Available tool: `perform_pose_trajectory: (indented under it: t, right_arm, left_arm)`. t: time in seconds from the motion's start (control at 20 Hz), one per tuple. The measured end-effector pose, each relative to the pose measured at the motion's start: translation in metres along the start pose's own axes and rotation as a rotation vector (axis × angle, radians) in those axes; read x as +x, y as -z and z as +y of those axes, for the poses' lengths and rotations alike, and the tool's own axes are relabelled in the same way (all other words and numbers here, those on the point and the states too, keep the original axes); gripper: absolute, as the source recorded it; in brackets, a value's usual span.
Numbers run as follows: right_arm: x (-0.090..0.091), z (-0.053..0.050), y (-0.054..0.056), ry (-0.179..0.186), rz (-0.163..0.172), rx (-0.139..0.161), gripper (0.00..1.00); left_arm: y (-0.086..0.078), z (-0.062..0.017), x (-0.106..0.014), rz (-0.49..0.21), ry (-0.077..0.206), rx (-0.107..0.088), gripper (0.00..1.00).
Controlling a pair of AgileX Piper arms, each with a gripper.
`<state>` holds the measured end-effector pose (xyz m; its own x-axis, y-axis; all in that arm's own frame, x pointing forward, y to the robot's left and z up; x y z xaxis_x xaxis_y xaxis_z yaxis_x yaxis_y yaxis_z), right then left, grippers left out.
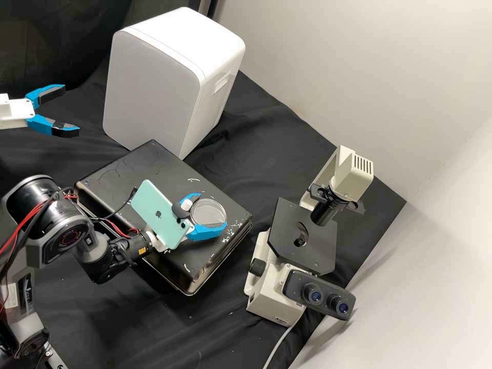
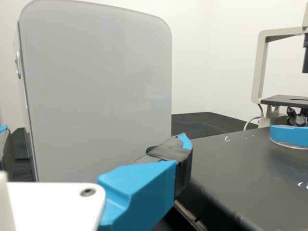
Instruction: Place the petri dish on the microscope
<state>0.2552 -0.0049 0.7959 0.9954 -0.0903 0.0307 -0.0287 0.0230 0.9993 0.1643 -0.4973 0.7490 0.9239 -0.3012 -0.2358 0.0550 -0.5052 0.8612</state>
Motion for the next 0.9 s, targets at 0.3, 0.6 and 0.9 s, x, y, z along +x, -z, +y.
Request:
perform_pose_trajectory:
  t: [0.3,0.6,0.9]
  right_arm:
    - [0.0002,-0.0002,-0.0009,-0.002,-0.006,-0.003,0.00]
    - [0.0013,0.0009,-0.0004,-0.009,-0.007,-0.001,0.00]
    - [0.0016,0.0052,0.0002,-0.038,-0.018,0.009,0.00]
  left_arm:
    - [0.0000,0.0000,0.0000,0.000,0.000,0.000,1.00]
    - [0.0000,0.0000,0.0000,0.000,0.000,0.000,1.00]
    - [0.0004,0.0001,0.0000,0.002,-0.001,0.000,1.00]
